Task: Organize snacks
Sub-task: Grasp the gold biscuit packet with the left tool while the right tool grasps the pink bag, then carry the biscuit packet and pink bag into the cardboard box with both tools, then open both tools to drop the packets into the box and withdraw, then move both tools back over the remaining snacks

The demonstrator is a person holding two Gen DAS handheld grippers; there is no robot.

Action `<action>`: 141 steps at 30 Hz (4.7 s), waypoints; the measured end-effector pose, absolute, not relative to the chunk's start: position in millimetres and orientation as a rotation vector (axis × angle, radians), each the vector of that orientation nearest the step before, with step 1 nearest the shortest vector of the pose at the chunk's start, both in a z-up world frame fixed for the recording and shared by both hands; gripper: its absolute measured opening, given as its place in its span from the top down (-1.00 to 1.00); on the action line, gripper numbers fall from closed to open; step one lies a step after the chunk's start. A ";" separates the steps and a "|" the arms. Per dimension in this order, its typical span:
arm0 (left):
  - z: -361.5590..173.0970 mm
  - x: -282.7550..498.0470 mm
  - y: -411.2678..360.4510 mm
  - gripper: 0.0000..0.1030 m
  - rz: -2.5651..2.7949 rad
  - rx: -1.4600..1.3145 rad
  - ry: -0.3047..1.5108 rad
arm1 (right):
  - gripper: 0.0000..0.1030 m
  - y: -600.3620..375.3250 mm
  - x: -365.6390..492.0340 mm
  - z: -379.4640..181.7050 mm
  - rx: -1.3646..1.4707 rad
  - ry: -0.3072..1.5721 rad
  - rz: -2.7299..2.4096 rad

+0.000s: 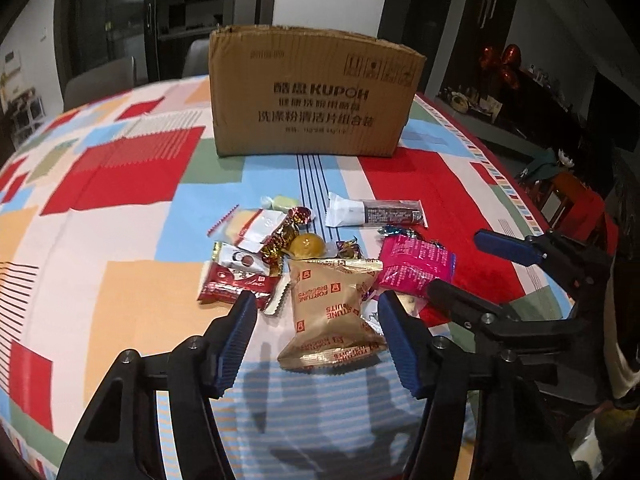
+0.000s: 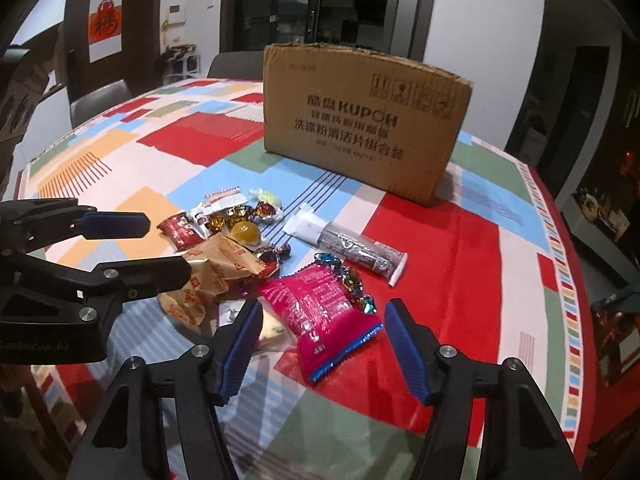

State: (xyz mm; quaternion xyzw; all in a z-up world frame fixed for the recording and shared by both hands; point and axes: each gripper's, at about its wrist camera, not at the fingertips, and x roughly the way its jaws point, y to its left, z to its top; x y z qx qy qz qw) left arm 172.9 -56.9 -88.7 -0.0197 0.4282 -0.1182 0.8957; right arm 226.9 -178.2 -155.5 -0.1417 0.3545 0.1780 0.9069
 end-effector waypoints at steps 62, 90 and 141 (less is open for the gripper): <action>12.2 179.5 -33.2 0.26 -0.264 -0.068 0.663 | 0.37 -168.5 206.8 -57.0 -0.078 0.503 0.332; 93.2 341.7 -33.5 0.26 -0.317 0.040 0.677 | 0.37 -166.4 339.2 24.4 -0.034 0.434 0.233; 71.3 228.4 3.2 -0.65 -0.209 0.022 0.534 | -0.01 -156.6 271.9 -5.1 0.007 0.469 0.265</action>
